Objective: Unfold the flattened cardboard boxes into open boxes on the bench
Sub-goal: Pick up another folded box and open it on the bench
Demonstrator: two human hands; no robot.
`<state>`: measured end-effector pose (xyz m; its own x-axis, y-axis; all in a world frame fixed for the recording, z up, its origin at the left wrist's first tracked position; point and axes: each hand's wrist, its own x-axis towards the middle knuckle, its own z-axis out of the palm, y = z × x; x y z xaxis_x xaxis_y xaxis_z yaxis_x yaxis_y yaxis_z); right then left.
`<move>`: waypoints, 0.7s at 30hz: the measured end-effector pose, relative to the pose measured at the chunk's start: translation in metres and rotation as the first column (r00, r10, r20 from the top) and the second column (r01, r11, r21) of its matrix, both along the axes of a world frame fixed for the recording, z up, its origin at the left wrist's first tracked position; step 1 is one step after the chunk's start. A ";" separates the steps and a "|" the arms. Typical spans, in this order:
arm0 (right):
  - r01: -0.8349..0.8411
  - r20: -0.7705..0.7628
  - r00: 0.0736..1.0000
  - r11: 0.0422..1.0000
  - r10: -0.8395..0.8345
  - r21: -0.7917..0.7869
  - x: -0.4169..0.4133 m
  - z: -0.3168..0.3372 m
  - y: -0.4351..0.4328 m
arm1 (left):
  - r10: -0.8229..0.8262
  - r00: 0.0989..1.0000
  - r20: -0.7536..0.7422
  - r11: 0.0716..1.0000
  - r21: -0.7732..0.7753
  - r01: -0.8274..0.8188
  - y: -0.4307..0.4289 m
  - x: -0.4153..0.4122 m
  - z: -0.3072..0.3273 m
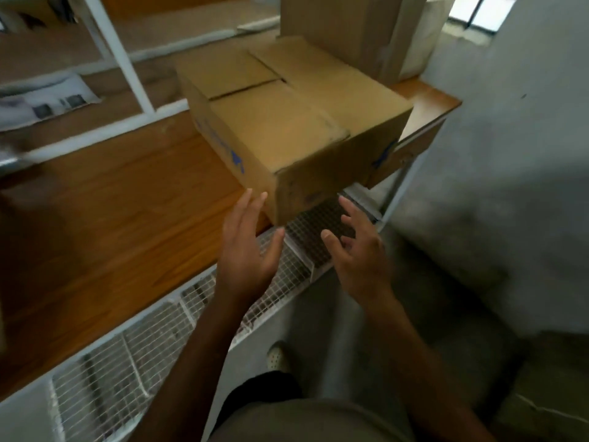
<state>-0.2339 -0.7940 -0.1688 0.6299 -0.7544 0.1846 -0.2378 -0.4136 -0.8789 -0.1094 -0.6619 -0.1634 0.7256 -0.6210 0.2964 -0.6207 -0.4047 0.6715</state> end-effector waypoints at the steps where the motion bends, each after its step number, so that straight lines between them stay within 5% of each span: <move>1: 0.001 0.007 1.000 1.000 -0.001 -0.010 0.010 0.004 -0.015 | 0.001 1.000 0.026 1.000 -0.007 -0.001 -0.015 0.010 0.007; 13: 0.018 0.098 0.995 0.991 -0.004 -0.133 0.107 0.055 -0.161 | 0.136 0.973 0.185 0.988 0.050 -0.148 -0.142 0.110 0.061; 17: -0.070 -0.023 0.998 0.978 0.067 -0.196 0.127 0.057 -0.212 | 0.219 0.956 0.195 0.949 0.184 -0.255 -0.169 0.126 0.055; 21: -0.308 -0.371 0.915 0.865 0.155 -0.396 0.143 0.042 -0.271 | 0.341 0.932 0.127 0.876 0.316 -0.363 -0.189 0.133 0.043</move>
